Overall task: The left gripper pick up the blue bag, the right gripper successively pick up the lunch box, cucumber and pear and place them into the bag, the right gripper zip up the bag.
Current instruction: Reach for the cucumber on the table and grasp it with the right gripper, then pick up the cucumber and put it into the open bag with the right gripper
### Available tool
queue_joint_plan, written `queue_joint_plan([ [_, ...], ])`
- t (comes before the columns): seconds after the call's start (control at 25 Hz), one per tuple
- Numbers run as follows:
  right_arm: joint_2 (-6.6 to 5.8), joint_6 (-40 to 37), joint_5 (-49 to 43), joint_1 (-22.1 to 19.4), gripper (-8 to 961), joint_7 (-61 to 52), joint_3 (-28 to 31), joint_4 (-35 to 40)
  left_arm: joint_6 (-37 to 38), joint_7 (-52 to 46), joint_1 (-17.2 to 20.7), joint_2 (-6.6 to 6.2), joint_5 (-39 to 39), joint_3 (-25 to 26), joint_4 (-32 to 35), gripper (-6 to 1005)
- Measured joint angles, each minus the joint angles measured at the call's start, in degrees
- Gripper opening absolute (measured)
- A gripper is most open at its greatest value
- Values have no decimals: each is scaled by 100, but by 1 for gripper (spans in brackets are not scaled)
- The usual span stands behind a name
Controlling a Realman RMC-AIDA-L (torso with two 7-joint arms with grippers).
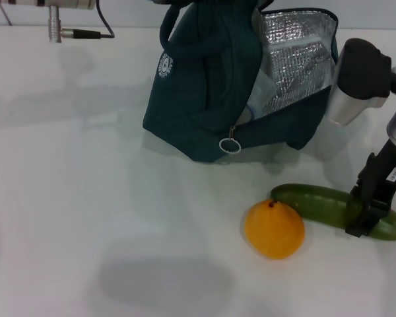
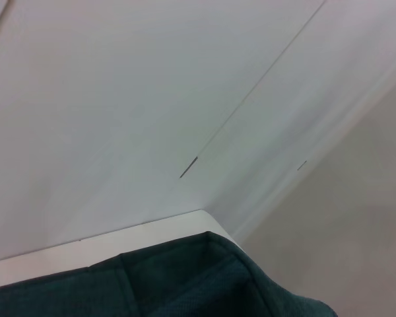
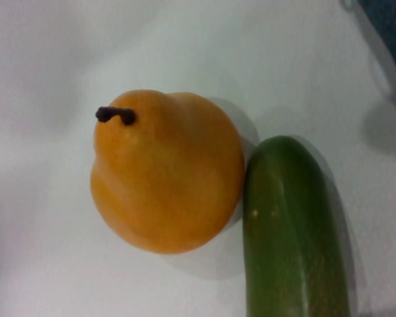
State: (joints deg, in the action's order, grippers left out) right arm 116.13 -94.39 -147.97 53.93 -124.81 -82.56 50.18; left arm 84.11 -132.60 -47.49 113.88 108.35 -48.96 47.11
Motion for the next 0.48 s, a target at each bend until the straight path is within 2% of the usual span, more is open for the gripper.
queue_joint_plan([
  [0.24,5,12,19,-2,692,-16,-14,0,1,12,10,2,0,1,0,51],
  [0.4,-6,-4,34,-28,553,-18,50,0,1,14,12,2,0,1,0,51],
  [0.48,-18,-55,50,-54,553,-16,145,0,-1,15,12,2,1,1,0,51],
])
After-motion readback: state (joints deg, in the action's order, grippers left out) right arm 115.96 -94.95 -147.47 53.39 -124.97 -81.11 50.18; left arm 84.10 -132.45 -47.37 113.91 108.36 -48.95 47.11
